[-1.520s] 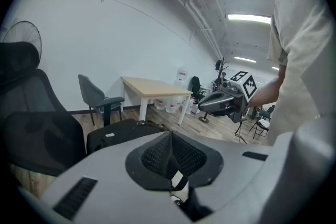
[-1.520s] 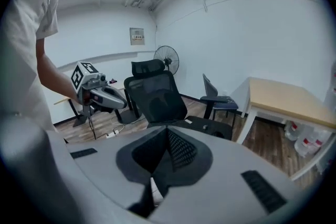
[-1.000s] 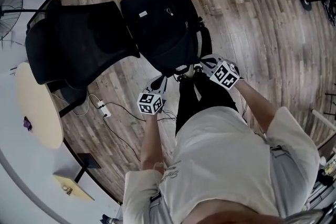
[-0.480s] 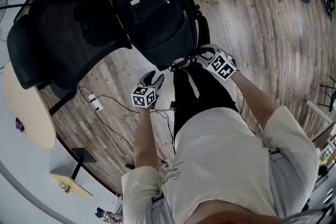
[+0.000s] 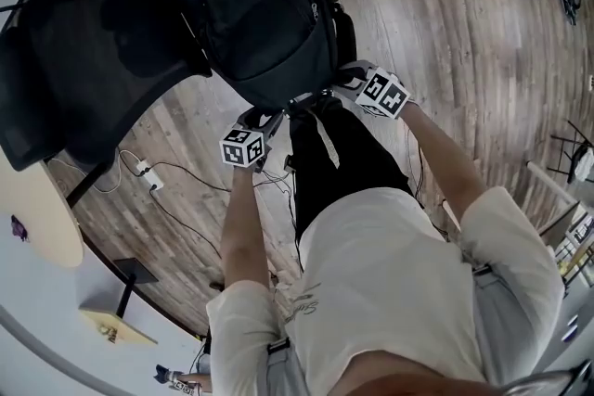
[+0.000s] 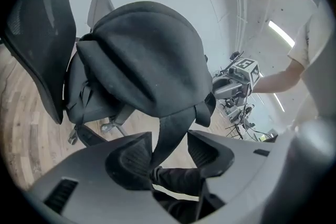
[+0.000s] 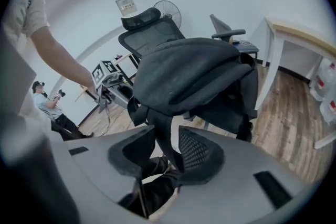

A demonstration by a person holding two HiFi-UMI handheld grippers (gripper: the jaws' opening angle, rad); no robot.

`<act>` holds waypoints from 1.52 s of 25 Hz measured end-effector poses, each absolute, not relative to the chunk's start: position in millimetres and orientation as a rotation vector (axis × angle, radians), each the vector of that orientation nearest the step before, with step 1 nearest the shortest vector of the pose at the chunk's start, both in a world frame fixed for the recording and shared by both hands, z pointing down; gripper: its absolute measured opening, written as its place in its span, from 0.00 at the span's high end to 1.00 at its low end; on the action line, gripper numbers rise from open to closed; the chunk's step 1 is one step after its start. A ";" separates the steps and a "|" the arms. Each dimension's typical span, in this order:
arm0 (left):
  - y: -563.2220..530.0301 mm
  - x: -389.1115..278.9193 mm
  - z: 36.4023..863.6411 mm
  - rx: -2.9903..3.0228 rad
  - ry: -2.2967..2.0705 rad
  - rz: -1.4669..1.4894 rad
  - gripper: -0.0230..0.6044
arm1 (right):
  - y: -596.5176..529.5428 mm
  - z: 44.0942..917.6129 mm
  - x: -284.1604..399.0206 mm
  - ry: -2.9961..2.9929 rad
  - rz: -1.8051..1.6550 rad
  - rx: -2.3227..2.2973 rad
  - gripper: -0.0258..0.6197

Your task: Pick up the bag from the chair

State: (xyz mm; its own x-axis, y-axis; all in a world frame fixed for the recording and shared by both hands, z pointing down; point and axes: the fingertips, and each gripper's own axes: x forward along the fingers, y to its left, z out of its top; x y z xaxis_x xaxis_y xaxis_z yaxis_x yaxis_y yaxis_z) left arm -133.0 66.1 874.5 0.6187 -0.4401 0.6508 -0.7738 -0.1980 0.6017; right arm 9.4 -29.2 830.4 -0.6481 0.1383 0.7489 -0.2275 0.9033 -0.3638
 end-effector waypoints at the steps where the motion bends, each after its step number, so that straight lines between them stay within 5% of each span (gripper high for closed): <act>1: 64.4 -131.5 873.3 1.839 -0.973 0.412 0.64 | -25.6 829.6 8.3 -2.206 0.571 0.023 0.75; 38: -2.4 -164.6 734.5 2.078 -0.903 0.276 0.74 | -70.9 728.1 -62.8 -2.285 0.800 0.220 0.73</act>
